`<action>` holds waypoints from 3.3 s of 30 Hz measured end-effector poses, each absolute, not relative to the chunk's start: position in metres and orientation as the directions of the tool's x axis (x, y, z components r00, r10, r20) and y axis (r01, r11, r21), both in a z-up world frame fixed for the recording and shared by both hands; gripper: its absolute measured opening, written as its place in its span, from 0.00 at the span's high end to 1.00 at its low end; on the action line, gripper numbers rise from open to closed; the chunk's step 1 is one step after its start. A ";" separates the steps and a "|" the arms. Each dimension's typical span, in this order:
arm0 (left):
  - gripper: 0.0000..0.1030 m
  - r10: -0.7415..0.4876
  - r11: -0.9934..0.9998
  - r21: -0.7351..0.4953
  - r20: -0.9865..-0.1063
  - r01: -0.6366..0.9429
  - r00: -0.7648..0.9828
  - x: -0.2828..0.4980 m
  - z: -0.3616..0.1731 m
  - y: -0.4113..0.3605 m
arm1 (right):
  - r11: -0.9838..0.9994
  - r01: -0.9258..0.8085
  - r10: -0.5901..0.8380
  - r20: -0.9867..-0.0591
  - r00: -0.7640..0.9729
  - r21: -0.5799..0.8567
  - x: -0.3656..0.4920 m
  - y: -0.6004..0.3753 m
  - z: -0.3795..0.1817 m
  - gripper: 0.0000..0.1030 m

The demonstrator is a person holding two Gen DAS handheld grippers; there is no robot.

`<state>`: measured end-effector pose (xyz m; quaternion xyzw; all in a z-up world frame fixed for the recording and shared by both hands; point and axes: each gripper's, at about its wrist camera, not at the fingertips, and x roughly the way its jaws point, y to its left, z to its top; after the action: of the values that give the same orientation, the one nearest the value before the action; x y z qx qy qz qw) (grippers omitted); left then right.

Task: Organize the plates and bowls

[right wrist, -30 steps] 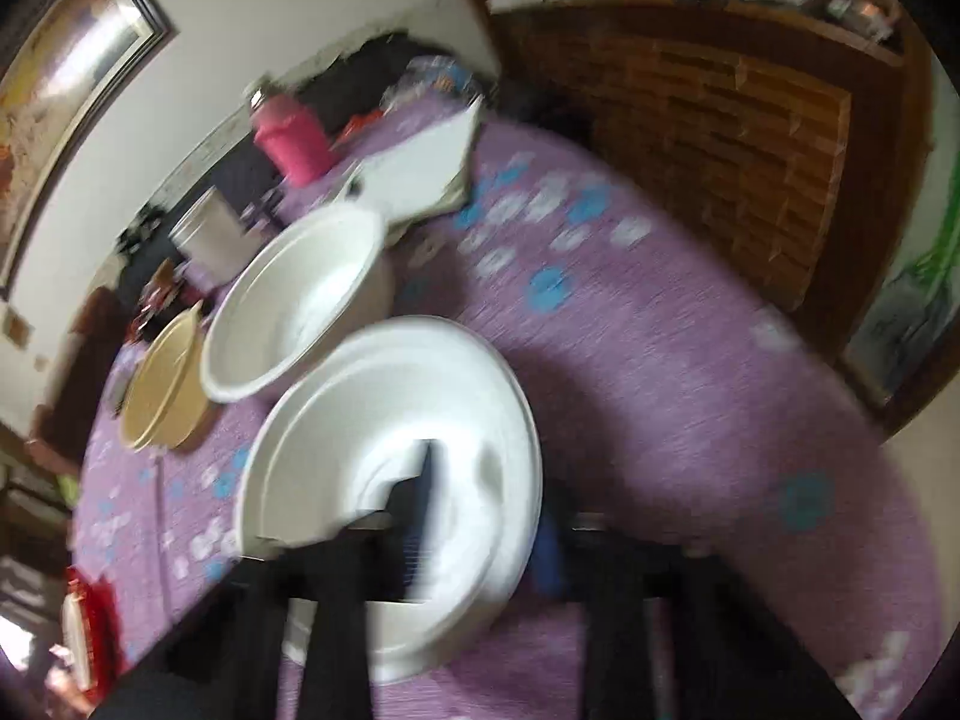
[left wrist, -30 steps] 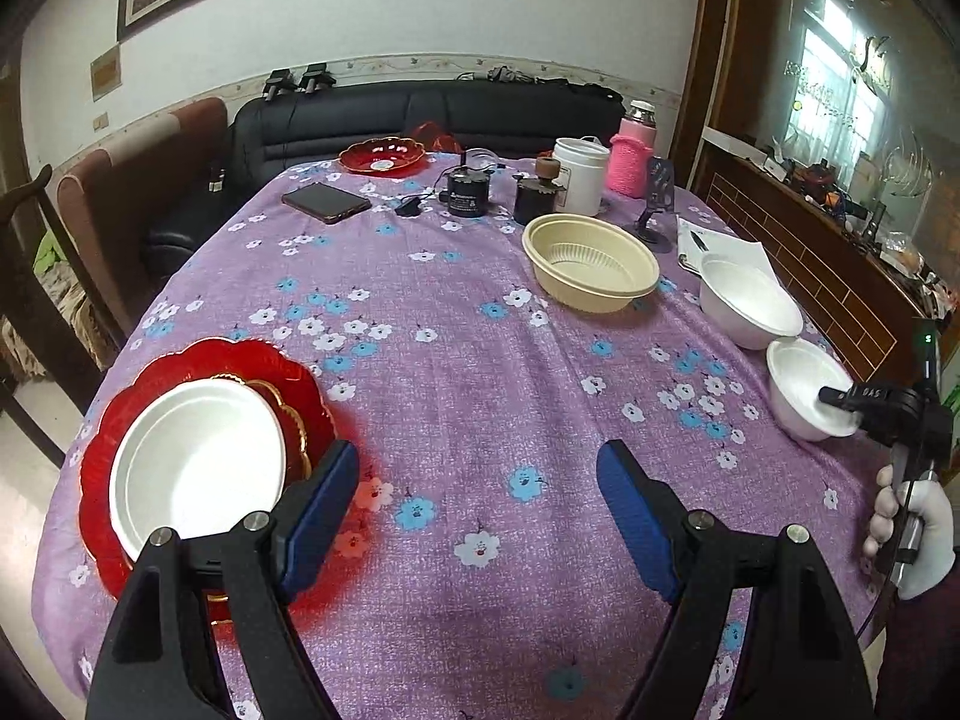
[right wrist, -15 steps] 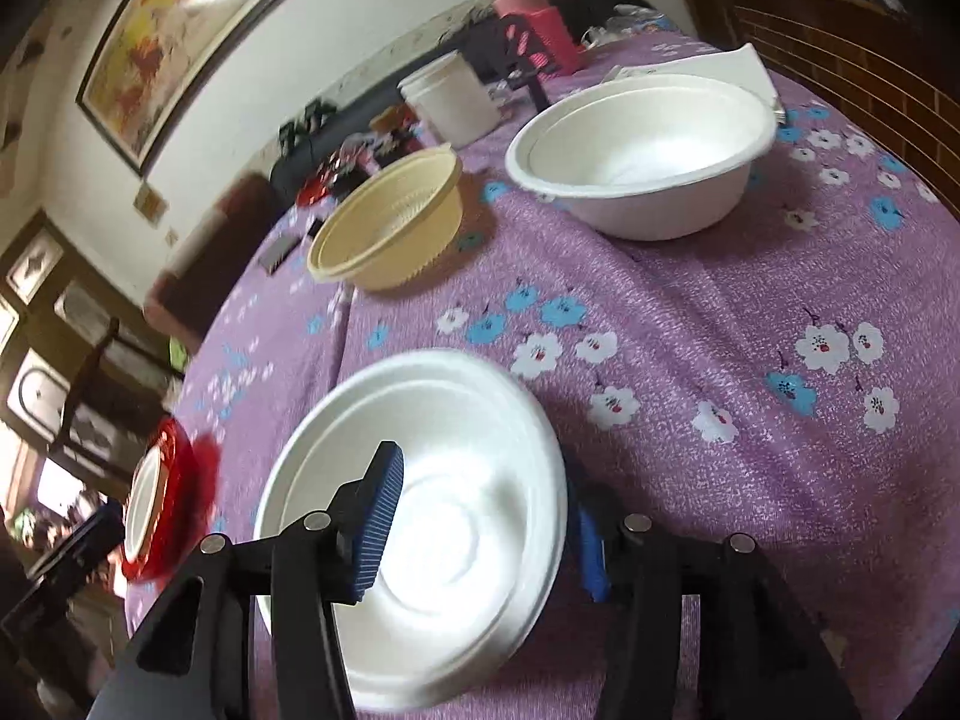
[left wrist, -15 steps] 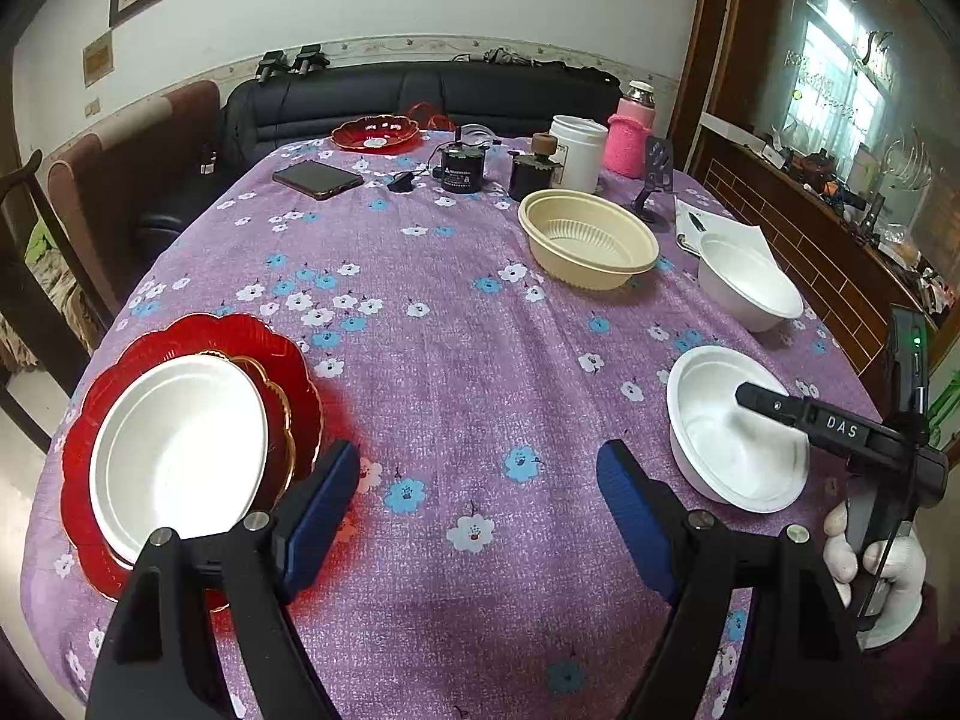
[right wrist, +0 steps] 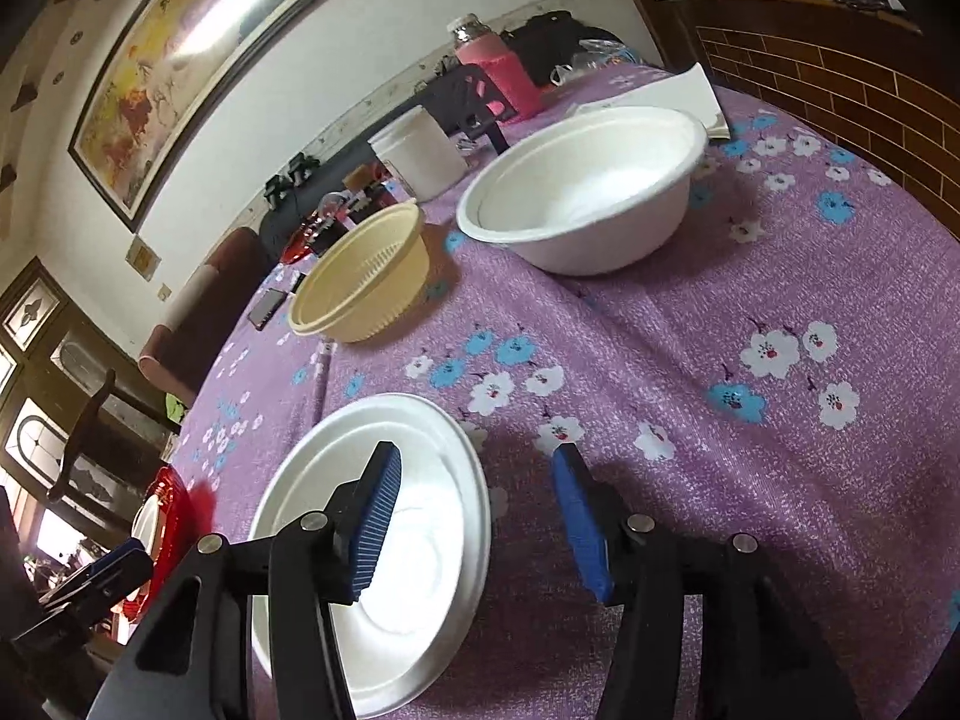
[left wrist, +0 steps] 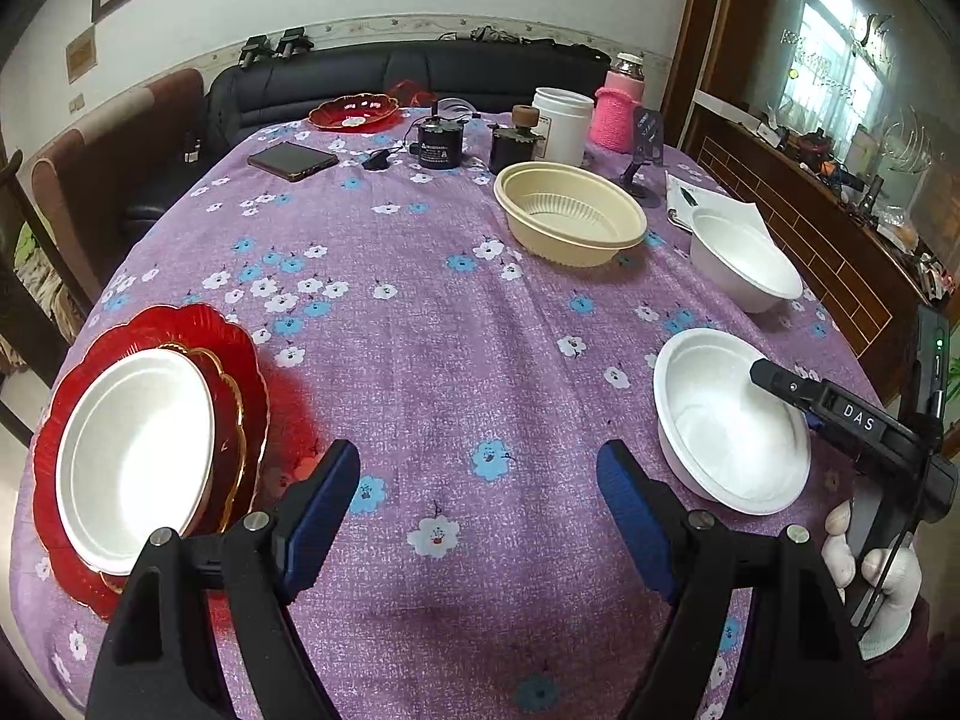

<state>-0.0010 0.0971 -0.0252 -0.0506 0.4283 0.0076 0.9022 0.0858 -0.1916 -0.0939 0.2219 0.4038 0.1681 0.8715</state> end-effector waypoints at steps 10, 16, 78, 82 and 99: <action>0.22 -0.058 0.993 -0.113 -0.773 -0.047 0.631 -0.013 -0.023 0.095 | 0.843 -0.084 0.459 -0.629 0.628 0.531 0.086 -0.197 -0.096 0.45; 0.22 -0.044 0.995 -0.094 -0.767 -0.045 0.640 -0.022 -0.012 0.099 | 0.852 -0.060 0.428 -0.625 0.653 0.520 0.081 -0.209 -0.082 0.45; 0.80 -0.155 0.978 -0.059 -0.849 0.202 0.504 0.253 -0.009 -0.101 | 0.802 0.020 0.411 -0.575 0.708 0.597 0.208 -0.289 -0.074 0.83; 0.80 -0.157 0.984 -0.079 -0.810 0.160 0.565 0.219 0.008 -0.084 | 0.791 -0.049 0.443 -0.515 0.734 0.610 0.192 -0.277 -0.057 0.83; 0.80 -0.177 0.943 -0.324 -0.677 -0.074 0.714 0.067 0.062 0.107 | 0.782 -0.344 0.590 -0.439 0.677 0.520 0.098 -0.115 0.045 0.82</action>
<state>0.0675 0.1065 0.0622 -0.1663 0.3768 -0.0284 0.9108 0.0981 -0.1149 0.0447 0.2020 0.3050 0.2615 0.8932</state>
